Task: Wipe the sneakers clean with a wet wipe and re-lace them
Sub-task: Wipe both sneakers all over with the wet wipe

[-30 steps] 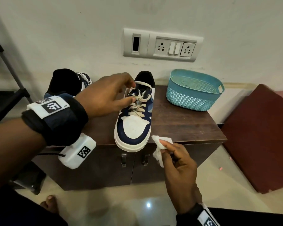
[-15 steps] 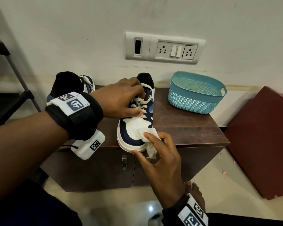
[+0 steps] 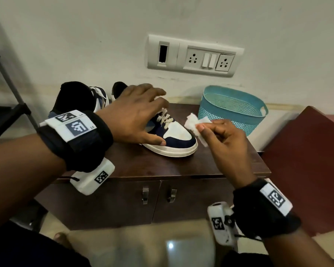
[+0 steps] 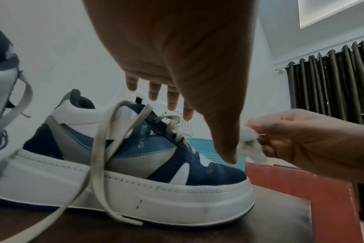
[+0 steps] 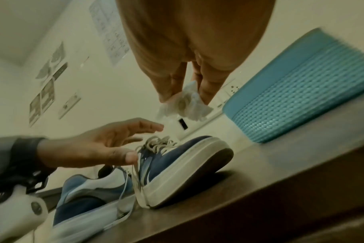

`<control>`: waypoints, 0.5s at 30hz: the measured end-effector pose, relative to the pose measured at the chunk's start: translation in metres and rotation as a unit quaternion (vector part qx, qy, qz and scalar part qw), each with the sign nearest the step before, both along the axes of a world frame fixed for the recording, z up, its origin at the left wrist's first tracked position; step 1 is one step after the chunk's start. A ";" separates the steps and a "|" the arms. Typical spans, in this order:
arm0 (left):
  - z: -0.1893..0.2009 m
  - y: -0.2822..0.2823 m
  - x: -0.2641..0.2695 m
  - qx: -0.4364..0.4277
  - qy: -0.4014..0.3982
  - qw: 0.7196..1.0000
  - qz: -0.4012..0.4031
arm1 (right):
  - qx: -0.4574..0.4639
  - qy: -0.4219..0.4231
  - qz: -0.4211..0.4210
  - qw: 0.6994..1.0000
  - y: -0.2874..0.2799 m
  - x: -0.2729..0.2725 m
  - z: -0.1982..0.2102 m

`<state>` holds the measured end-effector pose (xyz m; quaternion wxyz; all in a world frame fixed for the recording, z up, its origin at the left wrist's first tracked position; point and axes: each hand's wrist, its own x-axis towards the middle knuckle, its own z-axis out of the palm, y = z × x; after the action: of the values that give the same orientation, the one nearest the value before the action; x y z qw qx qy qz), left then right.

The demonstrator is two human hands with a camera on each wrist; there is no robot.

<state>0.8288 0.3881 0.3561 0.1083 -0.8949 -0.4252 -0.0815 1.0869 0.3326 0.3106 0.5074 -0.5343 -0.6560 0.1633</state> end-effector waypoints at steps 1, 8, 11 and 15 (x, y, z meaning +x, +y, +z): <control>-0.001 0.001 0.002 -0.006 0.017 1.000 0.000 | -0.016 -0.049 0.020 0.998 0.009 0.000 0.005; 0.006 0.015 0.028 -0.043 0.099 0.994 0.011 | -0.022 -0.327 0.190 0.925 0.050 0.007 0.043; 0.009 0.020 0.037 -0.042 0.129 0.991 0.004 | -0.051 -0.306 0.201 0.929 0.056 0.008 0.038; -0.003 0.023 0.045 -0.061 0.144 0.988 -0.003 | -0.073 -0.301 0.210 0.927 0.065 0.007 0.024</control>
<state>0.8743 0.4113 0.3533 0.1131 -0.9033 -0.4070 0.0744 1.0939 0.3973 0.3345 0.1996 -0.4441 -0.8614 0.1450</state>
